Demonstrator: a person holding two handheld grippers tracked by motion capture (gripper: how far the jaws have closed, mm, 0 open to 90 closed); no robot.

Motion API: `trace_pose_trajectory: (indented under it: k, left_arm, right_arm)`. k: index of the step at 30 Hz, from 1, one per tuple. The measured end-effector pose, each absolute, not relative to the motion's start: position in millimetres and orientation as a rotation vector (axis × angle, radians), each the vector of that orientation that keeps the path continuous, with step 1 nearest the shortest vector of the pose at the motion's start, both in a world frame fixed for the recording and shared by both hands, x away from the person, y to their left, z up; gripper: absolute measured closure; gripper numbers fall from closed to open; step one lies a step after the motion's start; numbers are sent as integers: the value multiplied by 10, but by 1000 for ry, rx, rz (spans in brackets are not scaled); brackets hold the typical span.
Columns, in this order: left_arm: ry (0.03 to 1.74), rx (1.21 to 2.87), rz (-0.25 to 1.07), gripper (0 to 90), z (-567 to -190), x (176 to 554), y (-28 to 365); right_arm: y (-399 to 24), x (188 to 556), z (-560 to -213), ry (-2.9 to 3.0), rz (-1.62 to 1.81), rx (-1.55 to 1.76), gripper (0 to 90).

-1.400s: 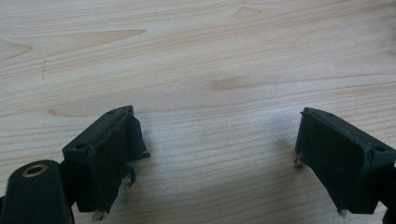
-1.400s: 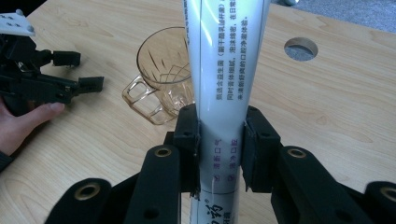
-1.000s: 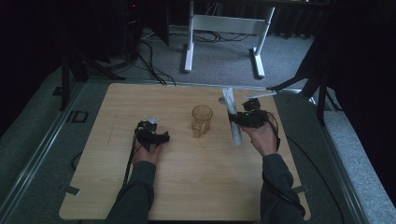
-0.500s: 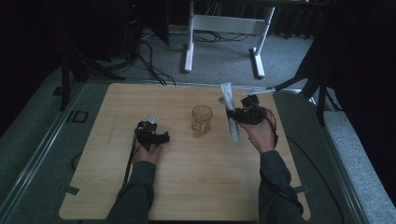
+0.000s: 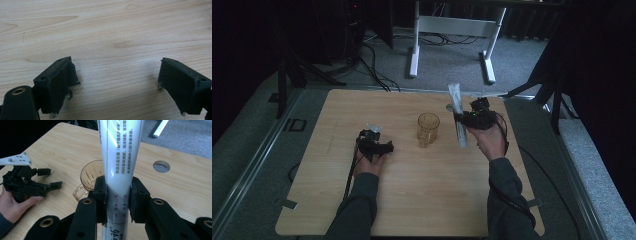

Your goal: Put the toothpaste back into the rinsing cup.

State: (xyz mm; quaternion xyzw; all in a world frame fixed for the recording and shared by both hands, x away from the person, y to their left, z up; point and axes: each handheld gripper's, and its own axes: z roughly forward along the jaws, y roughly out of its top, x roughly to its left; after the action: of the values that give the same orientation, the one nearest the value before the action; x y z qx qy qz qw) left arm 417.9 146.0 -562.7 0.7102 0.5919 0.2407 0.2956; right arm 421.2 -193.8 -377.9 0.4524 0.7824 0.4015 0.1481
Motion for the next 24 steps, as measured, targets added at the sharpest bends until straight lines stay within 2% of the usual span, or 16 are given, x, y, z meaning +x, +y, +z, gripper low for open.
trace_pose_trajectory:
  k: [24]
  left_arm:
    - [1574,1889,641,126,-5628,4179,1460]
  right_arm:
    - [-1788,4321,-3746,2213,1209,1285,712]
